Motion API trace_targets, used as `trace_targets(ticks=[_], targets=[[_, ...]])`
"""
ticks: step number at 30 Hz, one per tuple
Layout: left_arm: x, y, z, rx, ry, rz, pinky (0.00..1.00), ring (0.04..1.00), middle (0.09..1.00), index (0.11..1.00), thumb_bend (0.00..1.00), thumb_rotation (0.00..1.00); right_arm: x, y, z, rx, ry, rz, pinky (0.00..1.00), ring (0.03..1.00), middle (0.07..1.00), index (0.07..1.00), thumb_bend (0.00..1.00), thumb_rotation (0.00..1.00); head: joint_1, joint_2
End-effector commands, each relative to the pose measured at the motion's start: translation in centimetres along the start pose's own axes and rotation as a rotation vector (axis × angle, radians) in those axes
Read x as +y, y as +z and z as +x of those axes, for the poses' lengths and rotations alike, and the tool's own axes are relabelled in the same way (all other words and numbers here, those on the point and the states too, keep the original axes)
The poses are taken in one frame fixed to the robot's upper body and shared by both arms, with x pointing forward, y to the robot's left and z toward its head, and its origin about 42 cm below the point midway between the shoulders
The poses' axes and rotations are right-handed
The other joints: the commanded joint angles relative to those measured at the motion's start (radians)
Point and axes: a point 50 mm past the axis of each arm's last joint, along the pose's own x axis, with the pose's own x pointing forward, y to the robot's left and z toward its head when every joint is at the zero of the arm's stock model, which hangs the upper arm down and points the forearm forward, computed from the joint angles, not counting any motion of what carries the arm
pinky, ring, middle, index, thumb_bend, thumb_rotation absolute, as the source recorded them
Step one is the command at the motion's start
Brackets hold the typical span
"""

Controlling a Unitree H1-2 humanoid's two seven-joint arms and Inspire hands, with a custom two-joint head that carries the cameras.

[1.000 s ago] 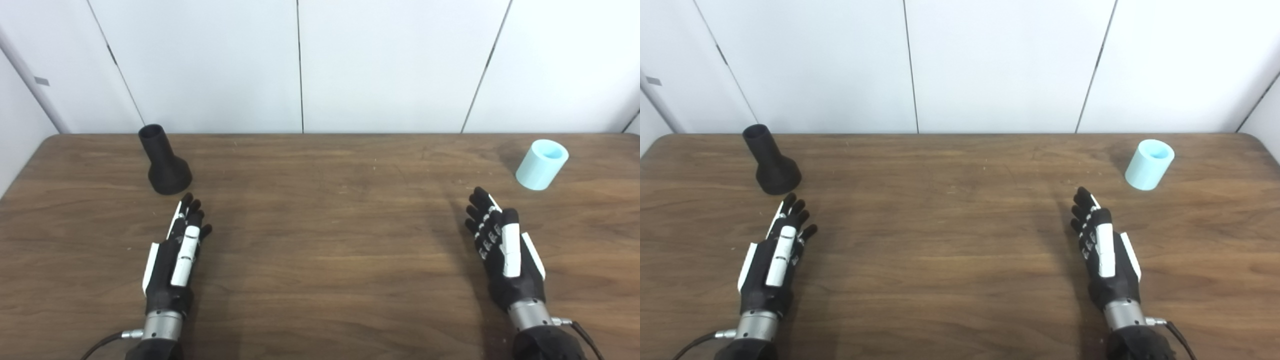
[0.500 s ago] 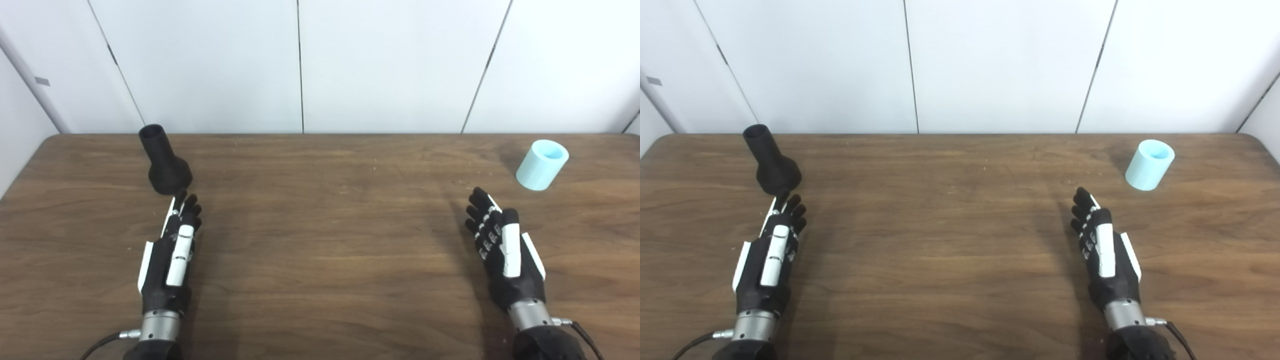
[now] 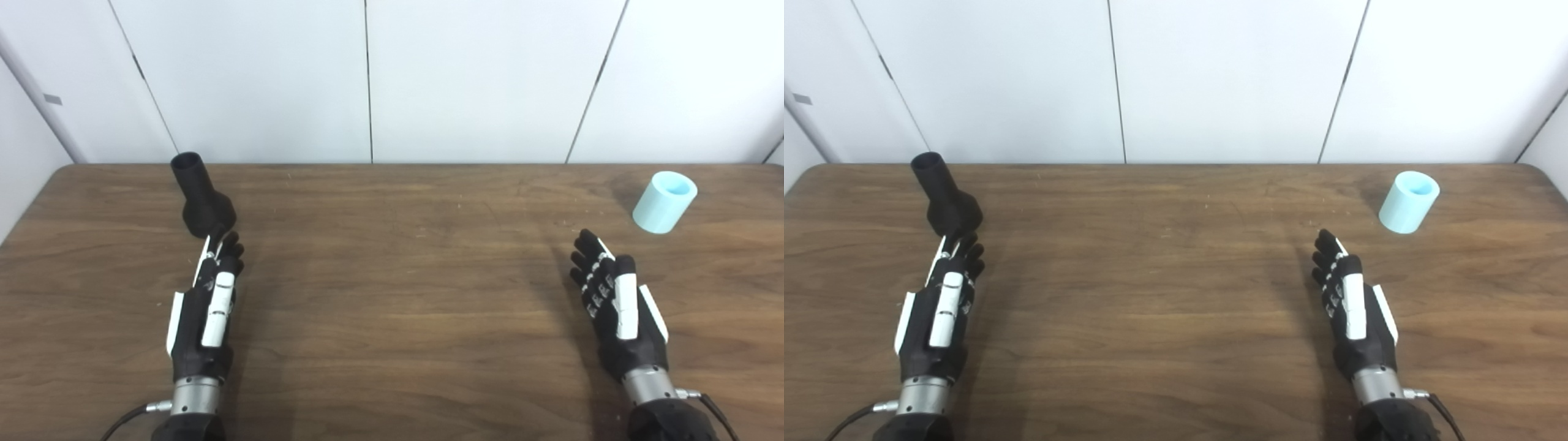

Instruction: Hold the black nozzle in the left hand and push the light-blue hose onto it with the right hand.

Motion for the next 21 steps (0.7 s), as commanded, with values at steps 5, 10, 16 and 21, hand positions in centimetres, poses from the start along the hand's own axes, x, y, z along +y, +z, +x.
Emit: trace_targets(ticks=[5,10,16,21], targets=[[0.0,0.2,0.2,0.015,-0.031,0.015,1.0,0.977,0.968,0.943,0.39,0.78,0.3,1.5,0.4,-0.074,0.03,-0.001,1.0,0.988,0.969,0.959,0.5,1.0,-0.002,-0.002],[0.2,0.4,0.0,0.033,-0.043,0.016,1.0,0.986,0.975,0.949,0.39,0.78,0.2,1.7,0.3,-0.079,0.033,-0.002,1.0,0.989,0.97,0.959,0.5,1.0,-0.004,-0.003],[0.1,0.7,0.1,0.049,-0.046,0.013,1.0,0.989,0.978,0.954,0.4,0.78,0.1,2.0,0.4,-0.088,0.024,0.002,1.0,0.986,0.967,0.958,0.5,1.0,-0.003,0.002],[0.0,0.8,0.2,0.055,-0.044,0.01,1.0,0.99,0.978,0.954,0.42,0.78,0.3,2.5,0.4,-0.096,0.021,0.005,1.0,0.982,0.962,0.954,0.49,1.0,0.014,0.02]])
